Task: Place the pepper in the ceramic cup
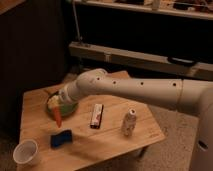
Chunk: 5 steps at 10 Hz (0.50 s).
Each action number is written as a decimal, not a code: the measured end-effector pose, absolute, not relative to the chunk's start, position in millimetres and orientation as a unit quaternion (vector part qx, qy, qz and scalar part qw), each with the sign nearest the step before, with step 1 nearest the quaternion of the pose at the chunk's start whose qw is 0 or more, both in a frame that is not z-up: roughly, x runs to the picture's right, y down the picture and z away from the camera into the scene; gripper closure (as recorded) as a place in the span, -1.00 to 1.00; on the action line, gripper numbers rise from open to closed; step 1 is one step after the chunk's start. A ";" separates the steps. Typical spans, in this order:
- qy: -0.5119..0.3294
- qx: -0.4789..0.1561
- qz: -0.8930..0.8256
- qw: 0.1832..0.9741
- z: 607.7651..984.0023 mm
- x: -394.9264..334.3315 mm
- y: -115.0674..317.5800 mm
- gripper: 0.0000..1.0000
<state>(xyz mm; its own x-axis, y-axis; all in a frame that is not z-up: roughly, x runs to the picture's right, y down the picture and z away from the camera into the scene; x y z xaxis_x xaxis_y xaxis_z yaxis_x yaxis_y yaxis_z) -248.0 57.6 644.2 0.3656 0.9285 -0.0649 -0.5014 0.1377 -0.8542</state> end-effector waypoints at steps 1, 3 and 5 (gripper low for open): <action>-0.283 -0.446 0.484 0.698 631.1 -263.1 59.3 0.26; -0.313 -0.475 0.458 0.683 608.1 -289.9 72.3 0.26; -0.334 -0.486 0.438 0.679 588.6 -303.6 90.4 0.26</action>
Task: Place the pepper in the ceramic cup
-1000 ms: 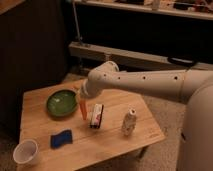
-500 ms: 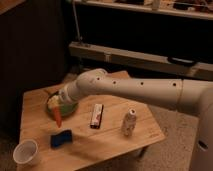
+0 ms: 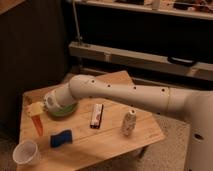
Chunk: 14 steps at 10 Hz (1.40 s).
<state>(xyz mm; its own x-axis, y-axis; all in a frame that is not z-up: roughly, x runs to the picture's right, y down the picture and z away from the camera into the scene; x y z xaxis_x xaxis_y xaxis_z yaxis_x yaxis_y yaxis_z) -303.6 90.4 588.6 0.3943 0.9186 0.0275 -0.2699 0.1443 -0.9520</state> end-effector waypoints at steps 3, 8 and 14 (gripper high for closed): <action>-0.347 -0.493 0.414 0.681 575.3 -314.6 111.2 0.26; -0.340 -0.507 0.388 0.691 578.4 -337.5 136.1 0.26; -0.355 -0.501 0.381 0.691 583.3 -356.9 148.3 0.26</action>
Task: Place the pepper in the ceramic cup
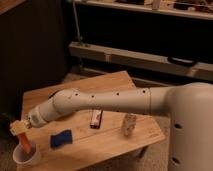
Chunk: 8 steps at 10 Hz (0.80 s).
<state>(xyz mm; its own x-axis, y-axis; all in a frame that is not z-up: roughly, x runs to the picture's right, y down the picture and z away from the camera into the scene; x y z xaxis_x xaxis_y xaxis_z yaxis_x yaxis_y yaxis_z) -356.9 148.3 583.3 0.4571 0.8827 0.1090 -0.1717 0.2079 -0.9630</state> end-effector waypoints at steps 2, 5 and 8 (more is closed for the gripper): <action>-0.368 -0.498 0.380 0.687 586.5 -366.5 153.6 0.26; -0.389 -0.491 0.379 0.682 592.9 -376.4 161.4 0.26; -0.401 -0.485 0.377 0.680 602.8 -383.6 173.3 0.06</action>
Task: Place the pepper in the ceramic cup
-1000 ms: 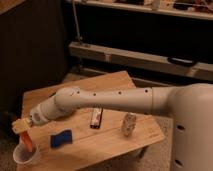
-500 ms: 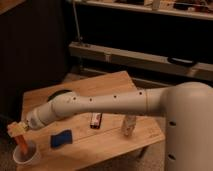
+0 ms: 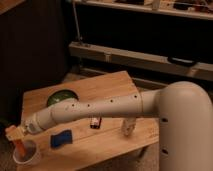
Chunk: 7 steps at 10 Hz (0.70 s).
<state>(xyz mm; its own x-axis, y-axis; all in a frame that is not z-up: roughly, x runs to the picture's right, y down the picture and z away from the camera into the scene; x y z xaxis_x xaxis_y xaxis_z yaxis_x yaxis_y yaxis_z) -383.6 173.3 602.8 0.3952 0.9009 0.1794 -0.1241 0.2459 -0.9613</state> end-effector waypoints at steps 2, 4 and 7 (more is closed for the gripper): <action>-0.404 -0.474 0.381 0.683 611.5 -385.7 175.2 -0.32; -0.403 -0.459 0.392 0.688 625.1 -380.9 171.1 -0.41; -0.413 -0.442 0.391 0.694 630.8 -365.5 161.8 -0.41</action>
